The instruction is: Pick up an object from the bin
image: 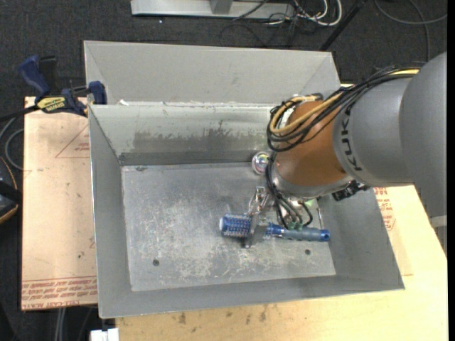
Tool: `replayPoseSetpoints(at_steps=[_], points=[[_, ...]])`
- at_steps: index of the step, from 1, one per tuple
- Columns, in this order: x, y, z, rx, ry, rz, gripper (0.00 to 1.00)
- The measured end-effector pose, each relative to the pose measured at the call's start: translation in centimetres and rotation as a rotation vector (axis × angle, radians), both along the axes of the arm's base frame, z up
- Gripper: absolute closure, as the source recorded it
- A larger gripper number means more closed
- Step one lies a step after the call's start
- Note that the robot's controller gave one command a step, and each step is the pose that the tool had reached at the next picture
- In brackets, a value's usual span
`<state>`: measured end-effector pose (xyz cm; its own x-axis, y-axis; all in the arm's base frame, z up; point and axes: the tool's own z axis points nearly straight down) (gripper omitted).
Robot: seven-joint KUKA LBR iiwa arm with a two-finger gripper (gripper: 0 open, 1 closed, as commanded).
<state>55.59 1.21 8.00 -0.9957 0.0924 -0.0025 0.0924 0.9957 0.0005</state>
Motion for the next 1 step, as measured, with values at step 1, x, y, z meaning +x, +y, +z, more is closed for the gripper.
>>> replayPoseSetpoints(at_steps=[1], points=[[0.0, 0.02, 0.81, 0.0, 0.002, 0.001, 1.0]])
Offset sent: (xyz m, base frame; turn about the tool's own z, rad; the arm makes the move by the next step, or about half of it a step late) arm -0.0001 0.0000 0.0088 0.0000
